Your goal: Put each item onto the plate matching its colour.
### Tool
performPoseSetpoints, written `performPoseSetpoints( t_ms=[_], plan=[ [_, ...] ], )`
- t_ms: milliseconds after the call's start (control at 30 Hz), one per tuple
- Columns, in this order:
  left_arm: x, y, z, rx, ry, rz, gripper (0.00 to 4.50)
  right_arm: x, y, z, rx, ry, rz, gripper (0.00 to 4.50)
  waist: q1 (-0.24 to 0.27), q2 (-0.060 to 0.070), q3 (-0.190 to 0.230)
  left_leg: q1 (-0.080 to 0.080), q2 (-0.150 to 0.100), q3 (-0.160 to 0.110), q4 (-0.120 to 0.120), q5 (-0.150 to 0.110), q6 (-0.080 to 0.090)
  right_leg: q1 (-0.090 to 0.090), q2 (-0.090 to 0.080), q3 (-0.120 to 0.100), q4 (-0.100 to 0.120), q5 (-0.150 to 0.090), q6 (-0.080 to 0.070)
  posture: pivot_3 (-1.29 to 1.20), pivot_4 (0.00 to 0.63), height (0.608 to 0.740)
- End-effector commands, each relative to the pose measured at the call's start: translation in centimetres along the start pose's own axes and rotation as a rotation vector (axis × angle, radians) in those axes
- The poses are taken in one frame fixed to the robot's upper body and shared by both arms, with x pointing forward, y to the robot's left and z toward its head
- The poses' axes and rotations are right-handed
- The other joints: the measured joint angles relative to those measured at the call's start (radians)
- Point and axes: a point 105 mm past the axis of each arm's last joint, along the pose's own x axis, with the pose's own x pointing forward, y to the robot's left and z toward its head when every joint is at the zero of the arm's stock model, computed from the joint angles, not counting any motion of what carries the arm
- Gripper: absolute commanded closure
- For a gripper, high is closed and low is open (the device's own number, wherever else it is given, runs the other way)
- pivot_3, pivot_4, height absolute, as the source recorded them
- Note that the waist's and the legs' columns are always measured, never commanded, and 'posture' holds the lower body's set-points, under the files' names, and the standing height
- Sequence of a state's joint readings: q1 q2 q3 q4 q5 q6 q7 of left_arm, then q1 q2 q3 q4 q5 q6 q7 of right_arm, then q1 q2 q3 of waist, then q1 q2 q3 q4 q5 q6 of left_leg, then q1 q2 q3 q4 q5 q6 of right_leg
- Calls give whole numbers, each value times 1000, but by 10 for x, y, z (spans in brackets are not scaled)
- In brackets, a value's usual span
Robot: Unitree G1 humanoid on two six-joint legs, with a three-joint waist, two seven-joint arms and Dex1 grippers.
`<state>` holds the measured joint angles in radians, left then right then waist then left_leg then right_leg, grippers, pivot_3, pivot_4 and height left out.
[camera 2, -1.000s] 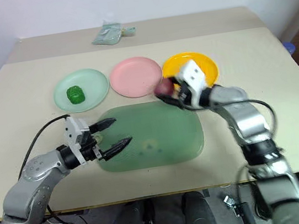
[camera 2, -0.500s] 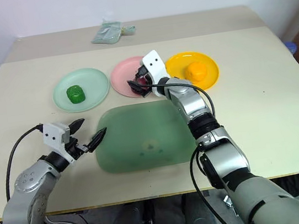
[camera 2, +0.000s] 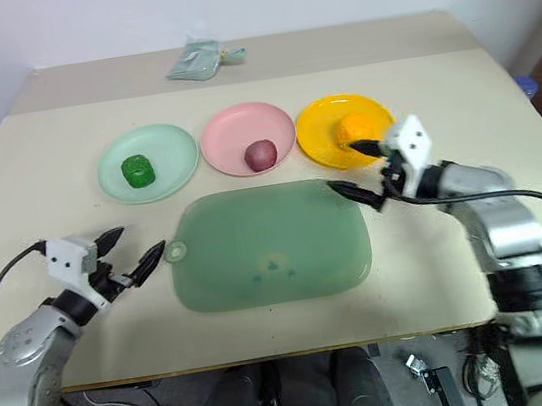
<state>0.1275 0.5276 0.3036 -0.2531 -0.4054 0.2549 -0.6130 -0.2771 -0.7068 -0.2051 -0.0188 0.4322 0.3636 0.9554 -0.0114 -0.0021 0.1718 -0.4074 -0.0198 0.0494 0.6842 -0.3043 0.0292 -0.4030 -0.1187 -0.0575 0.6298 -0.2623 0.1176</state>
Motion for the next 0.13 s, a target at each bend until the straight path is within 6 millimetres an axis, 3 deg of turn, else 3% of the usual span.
performPoseSetpoints(
  t_ms=[33,133],
  plan=[
    [-18,17,10,29,-29,28,0,-34,-7,9,29,-36,-39,71,1,0,0,0,0,0,0,0,0,0,-1,0,0,0,0,0,150,740],
    [-30,26,5,28,-1,46,0,-50,-12,-2,45,8,-85,71,0,0,0,0,0,0,0,0,0,0,-2,1,0,0,0,0,150,740]
  ],
)
